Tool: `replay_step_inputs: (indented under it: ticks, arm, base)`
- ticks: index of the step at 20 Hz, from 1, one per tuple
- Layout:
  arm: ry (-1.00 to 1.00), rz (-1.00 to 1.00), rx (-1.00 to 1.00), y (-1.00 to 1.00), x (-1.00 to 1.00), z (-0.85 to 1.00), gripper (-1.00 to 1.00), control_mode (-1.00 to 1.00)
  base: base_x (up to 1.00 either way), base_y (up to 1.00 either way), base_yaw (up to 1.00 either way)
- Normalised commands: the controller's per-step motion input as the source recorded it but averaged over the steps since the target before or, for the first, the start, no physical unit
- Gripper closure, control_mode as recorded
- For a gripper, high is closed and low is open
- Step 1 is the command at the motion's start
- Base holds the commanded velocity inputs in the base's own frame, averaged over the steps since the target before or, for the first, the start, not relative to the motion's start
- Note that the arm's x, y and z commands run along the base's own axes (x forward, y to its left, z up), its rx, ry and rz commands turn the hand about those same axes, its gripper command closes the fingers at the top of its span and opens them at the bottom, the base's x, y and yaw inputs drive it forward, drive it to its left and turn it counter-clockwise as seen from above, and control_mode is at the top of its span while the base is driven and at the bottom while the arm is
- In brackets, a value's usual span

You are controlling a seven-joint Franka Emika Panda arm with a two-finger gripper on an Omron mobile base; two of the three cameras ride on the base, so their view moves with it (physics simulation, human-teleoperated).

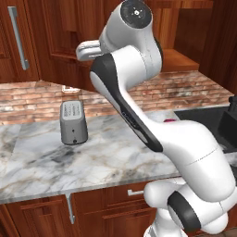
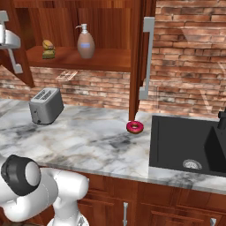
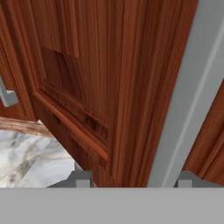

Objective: Pick the sponge and soap dispenser from the cabinet and place them on the counter.

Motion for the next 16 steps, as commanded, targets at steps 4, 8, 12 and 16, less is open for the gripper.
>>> replay_step_inputs:
  ticks: [4,8,12,16]
  arm:
    - [0.00,0.00,0.00,0.24,-0.06,-0.13,-1.00,-1.00]
    - [-0.01,0.00,0.00,0.11,-0.18,-0.02,-1.00,-1.00]
    - [-0.06,0.00,0.00,0.00,-0.34,0.00,-1.00,-1.00]
    - [-0.12,0.00,0.00,-0.05,-0.50,0.04,-1.00,-1.00]
  base:
    - [0.00,0.00,0.00]
    - [0.00,0.00,0.00]
    - [0.00,0.00,0.00]
    - [0.00,0.00,0.00]
